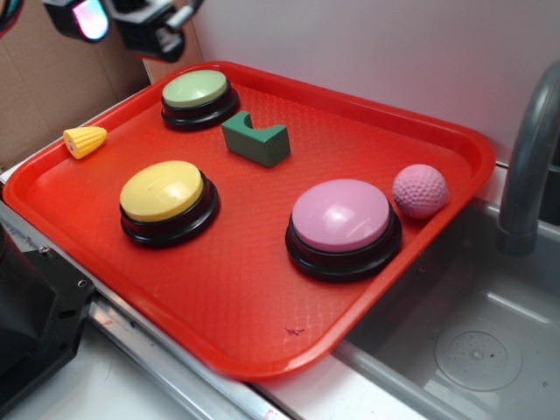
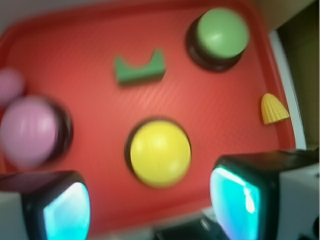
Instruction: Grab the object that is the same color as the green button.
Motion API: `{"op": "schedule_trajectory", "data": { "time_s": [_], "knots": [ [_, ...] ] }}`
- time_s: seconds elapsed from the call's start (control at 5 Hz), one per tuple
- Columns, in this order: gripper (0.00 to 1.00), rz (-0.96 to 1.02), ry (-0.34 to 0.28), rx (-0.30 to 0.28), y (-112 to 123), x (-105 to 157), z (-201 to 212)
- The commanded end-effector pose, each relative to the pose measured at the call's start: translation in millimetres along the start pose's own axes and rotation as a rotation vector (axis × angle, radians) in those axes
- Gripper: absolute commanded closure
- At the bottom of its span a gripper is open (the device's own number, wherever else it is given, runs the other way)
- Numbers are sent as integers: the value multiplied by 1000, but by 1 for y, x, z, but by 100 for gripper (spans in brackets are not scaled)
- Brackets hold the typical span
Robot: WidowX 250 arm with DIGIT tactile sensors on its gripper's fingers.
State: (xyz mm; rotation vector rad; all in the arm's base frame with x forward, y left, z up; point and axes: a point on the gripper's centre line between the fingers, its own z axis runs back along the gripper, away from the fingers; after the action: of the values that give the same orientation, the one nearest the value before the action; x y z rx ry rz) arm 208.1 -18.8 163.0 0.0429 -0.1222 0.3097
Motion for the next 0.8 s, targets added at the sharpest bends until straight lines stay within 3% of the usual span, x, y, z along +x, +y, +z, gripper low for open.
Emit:
{"op": "schedule_trajectory", "data": {
  "time_s": [0.0,0.2,0.6],
  "knots": [
    [0,531,-55,-18,-4,70,-50],
    [0,692,-9,-12,11,71,-81],
    [0,724,58,-44,34,58,-125]
  ]
}}
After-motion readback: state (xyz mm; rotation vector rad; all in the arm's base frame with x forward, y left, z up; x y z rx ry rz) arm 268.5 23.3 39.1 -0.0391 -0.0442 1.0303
